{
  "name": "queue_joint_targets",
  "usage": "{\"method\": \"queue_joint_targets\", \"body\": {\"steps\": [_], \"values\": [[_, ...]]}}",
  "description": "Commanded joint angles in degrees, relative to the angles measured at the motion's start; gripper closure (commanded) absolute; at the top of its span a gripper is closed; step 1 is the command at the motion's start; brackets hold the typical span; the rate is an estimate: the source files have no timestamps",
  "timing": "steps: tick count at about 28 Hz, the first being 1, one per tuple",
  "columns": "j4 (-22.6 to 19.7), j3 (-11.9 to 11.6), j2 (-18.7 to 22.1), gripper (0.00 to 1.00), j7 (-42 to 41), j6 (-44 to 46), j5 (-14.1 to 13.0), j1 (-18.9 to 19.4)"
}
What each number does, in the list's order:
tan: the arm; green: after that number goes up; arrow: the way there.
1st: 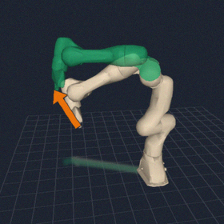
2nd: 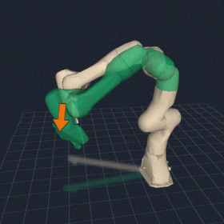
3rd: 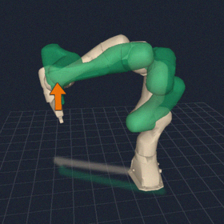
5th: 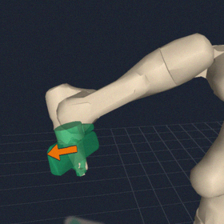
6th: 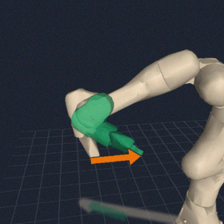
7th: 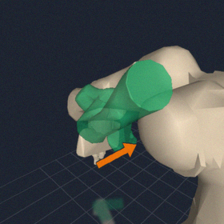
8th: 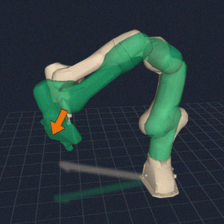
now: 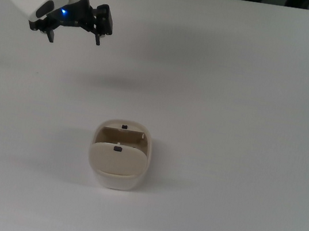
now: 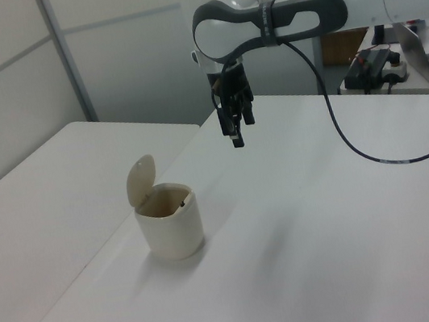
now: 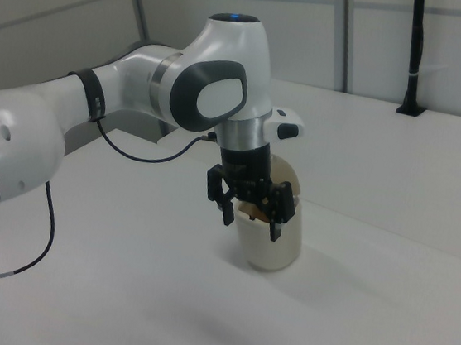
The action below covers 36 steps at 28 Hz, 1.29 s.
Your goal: Open the trash can
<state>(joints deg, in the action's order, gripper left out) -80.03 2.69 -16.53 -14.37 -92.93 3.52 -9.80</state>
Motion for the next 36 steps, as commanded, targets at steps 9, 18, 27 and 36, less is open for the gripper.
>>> {"method": "queue_joint_targets", "body": {"steps": [9,18,27,36], "values": [[-0.7,-0.3,1.0,0.0,-1.3,1.3,0.2,0.0],[-0.8,-0.1,1.0,0.0,-1.2,1.3,0.2,0.1],[-0.8,-0.2,1.0,0.0,-1.3,1.2,0.4,0.0],[-0.7,-0.3,0.8,0.0,-1.4,0.9,0.6,-0.7]]}}
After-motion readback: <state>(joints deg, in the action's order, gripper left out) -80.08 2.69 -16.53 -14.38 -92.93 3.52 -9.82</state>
